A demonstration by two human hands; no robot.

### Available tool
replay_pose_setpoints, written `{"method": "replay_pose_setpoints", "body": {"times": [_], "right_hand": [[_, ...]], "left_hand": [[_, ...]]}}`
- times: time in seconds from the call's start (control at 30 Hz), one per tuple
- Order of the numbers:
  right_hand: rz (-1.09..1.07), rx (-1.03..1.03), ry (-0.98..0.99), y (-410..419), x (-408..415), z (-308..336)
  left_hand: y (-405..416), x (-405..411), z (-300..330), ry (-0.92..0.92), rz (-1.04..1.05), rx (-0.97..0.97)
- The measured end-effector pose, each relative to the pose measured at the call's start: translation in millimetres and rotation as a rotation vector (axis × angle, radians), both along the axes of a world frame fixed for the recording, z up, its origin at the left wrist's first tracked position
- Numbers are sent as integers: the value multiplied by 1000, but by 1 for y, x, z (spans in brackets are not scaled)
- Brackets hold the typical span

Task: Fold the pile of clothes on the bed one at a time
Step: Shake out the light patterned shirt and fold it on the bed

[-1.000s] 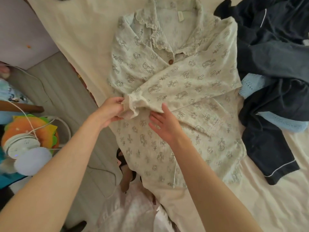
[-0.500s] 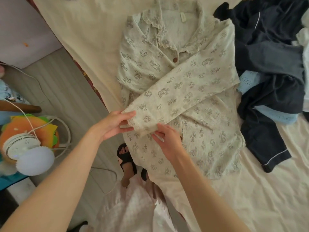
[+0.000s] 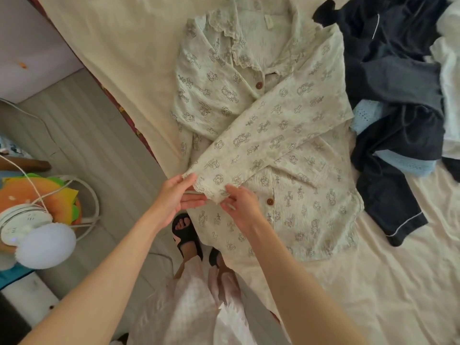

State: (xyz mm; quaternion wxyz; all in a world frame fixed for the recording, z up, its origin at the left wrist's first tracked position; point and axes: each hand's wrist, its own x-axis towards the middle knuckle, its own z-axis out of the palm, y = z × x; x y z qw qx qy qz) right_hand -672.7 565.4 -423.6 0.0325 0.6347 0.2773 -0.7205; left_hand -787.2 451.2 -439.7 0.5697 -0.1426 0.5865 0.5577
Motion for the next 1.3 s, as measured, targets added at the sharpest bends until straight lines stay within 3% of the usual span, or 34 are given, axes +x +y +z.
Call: {"method": "replay_pose_setpoints", "body": {"times": [0.27, 0.37, 0.5, 0.63, 0.8, 0.93, 1.03, 1.13, 1.3], "right_hand": [[259, 128, -210, -3, 16, -1], [286, 248, -290, 7, 14, -6], [480, 718, -446, 9, 7, -5], [832, 1135, -471, 15, 0, -8], [1179, 972, -404, 37, -9, -18], [1205, 889, -430, 45, -16, -20], [1112, 1095, -536, 52, -36, -12], [1047, 1312, -464, 78, -81, -2], [1052, 1405, -250, 119, -187, 8]], "left_hand": [[-5, -5, -11, 218, -462, -245], [4, -19, -17, 435, -410, -328], [22, -41, -26, 664, -228, -377], [50, -74, -35, 555, -93, -262], [48, -101, -47, 422, 17, -260], [38, -106, -46, 255, 45, -165], [44, -117, -43, 90, 169, -76], [54, -133, -43, 105, 122, -49], [63, -143, -49, 190, 52, 10]]}}
